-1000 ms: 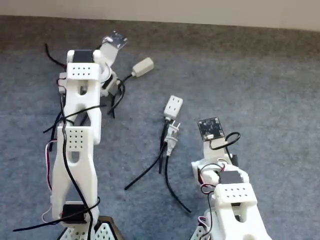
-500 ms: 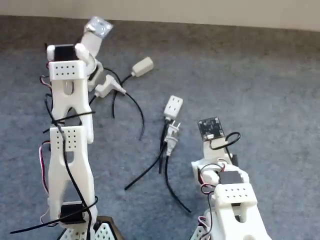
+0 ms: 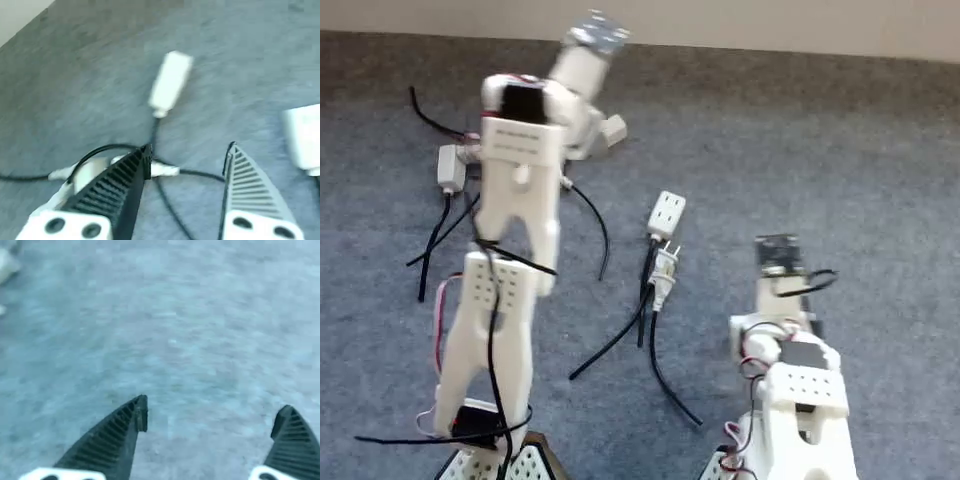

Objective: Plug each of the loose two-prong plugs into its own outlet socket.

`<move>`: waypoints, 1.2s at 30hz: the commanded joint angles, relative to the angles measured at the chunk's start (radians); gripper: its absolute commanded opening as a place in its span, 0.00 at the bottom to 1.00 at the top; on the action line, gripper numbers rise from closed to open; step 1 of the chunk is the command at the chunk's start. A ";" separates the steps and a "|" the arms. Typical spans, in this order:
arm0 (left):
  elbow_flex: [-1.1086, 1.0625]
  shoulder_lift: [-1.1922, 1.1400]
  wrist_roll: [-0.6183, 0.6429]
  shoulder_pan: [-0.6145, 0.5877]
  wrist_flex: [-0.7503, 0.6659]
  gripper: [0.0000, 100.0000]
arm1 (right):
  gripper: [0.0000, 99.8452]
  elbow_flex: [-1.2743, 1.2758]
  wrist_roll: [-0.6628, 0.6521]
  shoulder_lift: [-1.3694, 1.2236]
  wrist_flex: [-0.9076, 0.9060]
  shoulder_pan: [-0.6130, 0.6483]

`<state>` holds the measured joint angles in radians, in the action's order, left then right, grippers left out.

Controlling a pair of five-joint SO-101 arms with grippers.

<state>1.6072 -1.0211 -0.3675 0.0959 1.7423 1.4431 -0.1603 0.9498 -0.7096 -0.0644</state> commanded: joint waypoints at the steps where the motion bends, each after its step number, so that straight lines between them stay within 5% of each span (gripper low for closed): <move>1: 0.036 -0.001 0.014 0.128 0.011 0.23 | 0.38 -0.067 0.028 0.019 0.005 -0.076; 7: 0.038 -0.128 0.046 0.228 0.008 0.23 | 0.38 -0.061 0.026 0.019 0.008 -0.159; 18: 0.045 -0.248 0.048 0.294 -0.006 0.23 | 0.38 -0.054 -0.015 0.019 0.012 -0.073; 36: 0.045 -0.315 0.046 0.294 -0.018 0.23 | 0.38 -0.022 -0.023 0.019 0.013 -0.042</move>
<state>1.6180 -1.3694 -0.3307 0.3859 1.7285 1.4339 -0.1726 0.9498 -0.7096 -0.1335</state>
